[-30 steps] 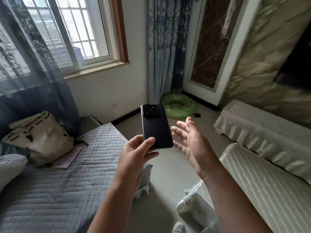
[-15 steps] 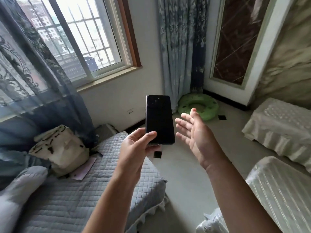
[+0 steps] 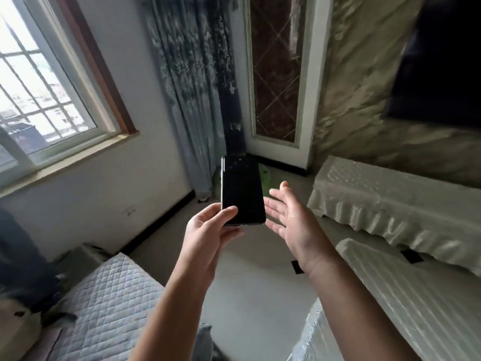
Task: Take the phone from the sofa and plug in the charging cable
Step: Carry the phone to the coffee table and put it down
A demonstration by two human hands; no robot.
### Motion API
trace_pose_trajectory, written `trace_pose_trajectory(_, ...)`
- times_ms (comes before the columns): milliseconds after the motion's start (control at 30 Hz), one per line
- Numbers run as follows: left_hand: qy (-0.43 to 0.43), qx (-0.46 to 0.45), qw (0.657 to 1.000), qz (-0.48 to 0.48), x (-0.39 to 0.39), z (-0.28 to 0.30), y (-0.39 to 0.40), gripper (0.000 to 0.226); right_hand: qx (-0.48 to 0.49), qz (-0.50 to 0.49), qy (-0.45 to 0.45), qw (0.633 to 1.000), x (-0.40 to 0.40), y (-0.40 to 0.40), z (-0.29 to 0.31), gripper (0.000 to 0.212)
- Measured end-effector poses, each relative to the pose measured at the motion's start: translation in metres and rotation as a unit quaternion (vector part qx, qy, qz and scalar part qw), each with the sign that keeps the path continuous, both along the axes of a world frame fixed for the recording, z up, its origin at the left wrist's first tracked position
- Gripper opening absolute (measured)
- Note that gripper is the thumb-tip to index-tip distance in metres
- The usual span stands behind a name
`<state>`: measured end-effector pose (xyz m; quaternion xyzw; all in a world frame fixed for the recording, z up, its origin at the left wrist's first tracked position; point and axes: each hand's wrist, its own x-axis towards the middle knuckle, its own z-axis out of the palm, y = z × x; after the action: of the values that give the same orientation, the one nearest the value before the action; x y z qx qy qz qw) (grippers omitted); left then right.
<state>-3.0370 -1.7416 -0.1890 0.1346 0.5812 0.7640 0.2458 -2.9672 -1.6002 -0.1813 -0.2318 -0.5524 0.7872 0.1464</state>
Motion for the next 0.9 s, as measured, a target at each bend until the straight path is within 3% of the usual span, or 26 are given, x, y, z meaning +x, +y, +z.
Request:
trace_pose_trajectory(400,0.005,0.009,0.989,-0.145,-0.147,-0.009,0.109,0.015,0.018,-0.182,-0.028,0.983,-0.097,0.091,0.003,0.061)
trace_pose_trajectory(633,0.009,-0.006,0.985,-0.17,-0.244,-0.018,0.132,0.017,0.049,-0.216,-0.037,0.974,-0.181,0.103,-0.003,0.064)
trace_pose_trajectory(900,-0.025,-0.004,0.981,-0.193,-0.288,-0.033,0.166,0.012,0.06,-0.234,-0.062,0.968,-0.23,0.129,-0.013,0.06)
